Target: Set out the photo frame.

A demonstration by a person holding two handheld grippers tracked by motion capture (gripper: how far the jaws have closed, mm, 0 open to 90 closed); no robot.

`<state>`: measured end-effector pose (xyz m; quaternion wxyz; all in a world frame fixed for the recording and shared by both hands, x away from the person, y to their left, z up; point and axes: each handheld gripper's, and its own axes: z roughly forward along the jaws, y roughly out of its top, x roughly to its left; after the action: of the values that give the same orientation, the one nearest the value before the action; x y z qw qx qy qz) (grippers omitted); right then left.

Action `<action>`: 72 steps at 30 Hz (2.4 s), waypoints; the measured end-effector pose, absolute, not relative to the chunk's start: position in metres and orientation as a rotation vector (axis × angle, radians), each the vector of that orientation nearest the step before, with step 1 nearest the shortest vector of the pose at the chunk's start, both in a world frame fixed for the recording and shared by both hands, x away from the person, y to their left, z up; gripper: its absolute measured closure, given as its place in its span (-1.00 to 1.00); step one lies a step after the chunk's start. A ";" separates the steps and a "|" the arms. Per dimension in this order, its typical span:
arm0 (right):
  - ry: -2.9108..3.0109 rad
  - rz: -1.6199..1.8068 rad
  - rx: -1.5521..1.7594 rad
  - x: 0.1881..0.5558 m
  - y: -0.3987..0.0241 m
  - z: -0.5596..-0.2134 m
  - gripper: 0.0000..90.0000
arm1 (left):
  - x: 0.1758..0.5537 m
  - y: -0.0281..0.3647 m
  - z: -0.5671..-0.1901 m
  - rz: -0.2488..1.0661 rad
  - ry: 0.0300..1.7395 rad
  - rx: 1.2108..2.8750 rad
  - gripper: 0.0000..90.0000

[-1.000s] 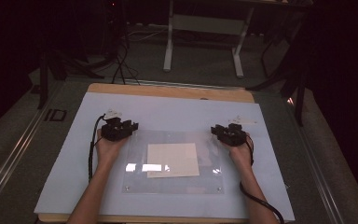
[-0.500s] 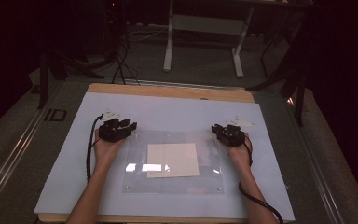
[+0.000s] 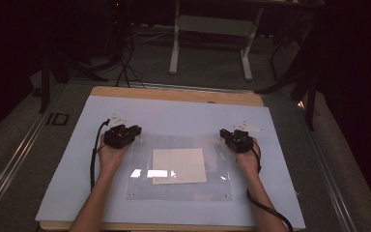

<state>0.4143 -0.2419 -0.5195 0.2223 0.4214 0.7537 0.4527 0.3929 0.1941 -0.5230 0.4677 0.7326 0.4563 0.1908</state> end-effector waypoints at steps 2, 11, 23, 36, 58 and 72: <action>2.079 1.255 1.167 0.414 -0.242 -0.520 0.89 | 0.393 0.190 -0.524 0.489 1.118 1.812 0.73; 2.081 1.267 1.173 0.414 -0.243 -0.520 0.88 | 0.396 0.187 -0.527 0.505 1.140 1.784 0.85; 2.088 1.248 1.158 0.412 -0.245 -0.518 0.90 | 0.396 0.184 -0.527 0.513 1.133 1.775 0.87; 2.127 1.308 1.235 0.419 -0.251 -0.517 0.87 | 0.401 0.190 -0.529 0.423 1.165 1.734 0.85; 2.147 1.391 1.449 0.444 -0.255 -0.516 0.86 | 0.429 0.194 -0.532 0.238 1.272 1.668 0.85; 2.158 1.249 1.377 0.441 -0.249 -0.506 0.68 | 0.441 0.189 -0.531 0.190 1.398 1.618 0.86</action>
<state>0.4407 -0.2493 -0.5059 0.1459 0.4782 0.7495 0.4339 0.4409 0.1887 -0.5309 0.4771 0.6623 0.5724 0.0780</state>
